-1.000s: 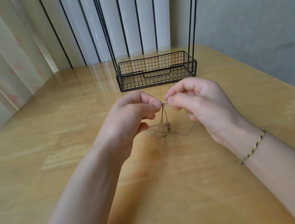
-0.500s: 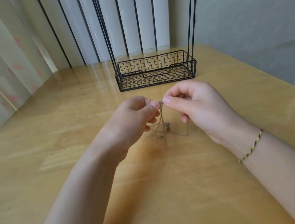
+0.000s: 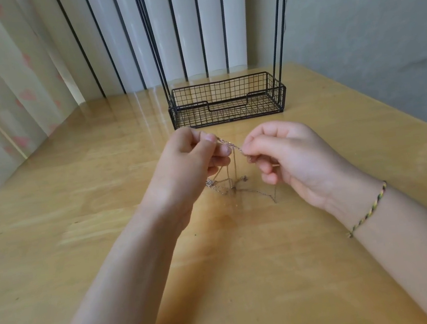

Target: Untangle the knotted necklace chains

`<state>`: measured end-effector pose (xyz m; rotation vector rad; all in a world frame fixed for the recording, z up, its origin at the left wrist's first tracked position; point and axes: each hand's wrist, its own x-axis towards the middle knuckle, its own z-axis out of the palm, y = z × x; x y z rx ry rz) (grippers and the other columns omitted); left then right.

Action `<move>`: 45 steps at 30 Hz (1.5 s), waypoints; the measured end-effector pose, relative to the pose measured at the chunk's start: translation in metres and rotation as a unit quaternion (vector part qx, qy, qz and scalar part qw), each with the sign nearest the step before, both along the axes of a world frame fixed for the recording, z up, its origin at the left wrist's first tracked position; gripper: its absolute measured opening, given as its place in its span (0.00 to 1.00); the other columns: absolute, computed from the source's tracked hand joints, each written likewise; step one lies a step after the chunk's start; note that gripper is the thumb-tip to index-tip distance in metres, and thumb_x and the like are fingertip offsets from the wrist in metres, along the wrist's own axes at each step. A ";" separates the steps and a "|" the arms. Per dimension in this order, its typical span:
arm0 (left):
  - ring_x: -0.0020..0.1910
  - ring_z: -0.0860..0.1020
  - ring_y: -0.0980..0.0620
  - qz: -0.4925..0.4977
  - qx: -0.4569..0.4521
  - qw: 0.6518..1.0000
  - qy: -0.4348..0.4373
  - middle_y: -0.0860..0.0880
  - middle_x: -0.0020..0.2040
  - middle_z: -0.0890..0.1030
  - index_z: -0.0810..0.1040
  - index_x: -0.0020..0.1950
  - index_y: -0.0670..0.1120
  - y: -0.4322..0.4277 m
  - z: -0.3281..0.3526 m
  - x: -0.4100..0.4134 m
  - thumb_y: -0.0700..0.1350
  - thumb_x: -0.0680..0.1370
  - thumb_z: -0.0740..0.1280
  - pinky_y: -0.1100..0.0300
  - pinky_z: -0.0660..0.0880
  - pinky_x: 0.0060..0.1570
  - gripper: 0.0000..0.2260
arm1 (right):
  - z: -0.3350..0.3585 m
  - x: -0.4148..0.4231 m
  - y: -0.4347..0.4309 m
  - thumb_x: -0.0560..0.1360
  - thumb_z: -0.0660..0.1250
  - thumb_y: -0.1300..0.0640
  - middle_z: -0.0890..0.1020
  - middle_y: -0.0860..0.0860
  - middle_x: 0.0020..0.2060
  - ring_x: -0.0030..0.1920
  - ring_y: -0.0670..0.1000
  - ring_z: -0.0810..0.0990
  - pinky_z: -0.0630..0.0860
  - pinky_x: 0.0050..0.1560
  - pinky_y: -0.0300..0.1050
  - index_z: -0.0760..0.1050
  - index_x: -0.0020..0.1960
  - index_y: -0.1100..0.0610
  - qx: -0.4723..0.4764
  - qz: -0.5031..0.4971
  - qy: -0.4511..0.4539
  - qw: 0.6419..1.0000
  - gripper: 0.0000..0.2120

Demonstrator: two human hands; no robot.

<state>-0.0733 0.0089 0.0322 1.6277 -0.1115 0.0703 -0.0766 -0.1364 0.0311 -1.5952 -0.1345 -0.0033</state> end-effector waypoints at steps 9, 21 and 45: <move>0.32 0.75 0.56 -0.005 -0.015 1.000 -0.014 0.55 0.29 0.76 0.71 0.44 0.46 0.001 -0.001 0.000 0.43 0.82 0.59 0.52 0.74 0.51 0.07 | -0.002 0.002 0.000 0.73 0.64 0.66 0.78 0.54 0.33 0.33 0.50 0.75 0.74 0.30 0.41 0.75 0.36 0.58 0.075 0.009 0.041 0.996 0.08; 0.33 0.74 0.57 -0.109 0.033 0.993 0.006 0.53 0.32 0.77 0.78 0.44 0.44 0.004 -0.004 0.000 0.43 0.76 0.67 0.65 0.72 0.38 0.04 | -0.001 0.004 0.001 0.77 0.62 0.65 0.78 0.52 0.33 0.31 0.48 0.76 0.72 0.28 0.39 0.73 0.40 0.59 0.132 -0.035 -0.009 0.991 0.07; 0.38 0.76 0.54 0.033 0.045 0.998 -0.024 0.52 0.36 0.76 0.73 0.42 0.45 -0.001 -0.003 0.002 0.42 0.82 0.60 0.53 0.75 0.50 0.08 | -0.006 0.002 0.002 0.74 0.65 0.67 0.73 0.49 0.30 0.26 0.42 0.68 0.65 0.26 0.36 0.78 0.47 0.58 -0.060 0.011 0.013 0.998 0.07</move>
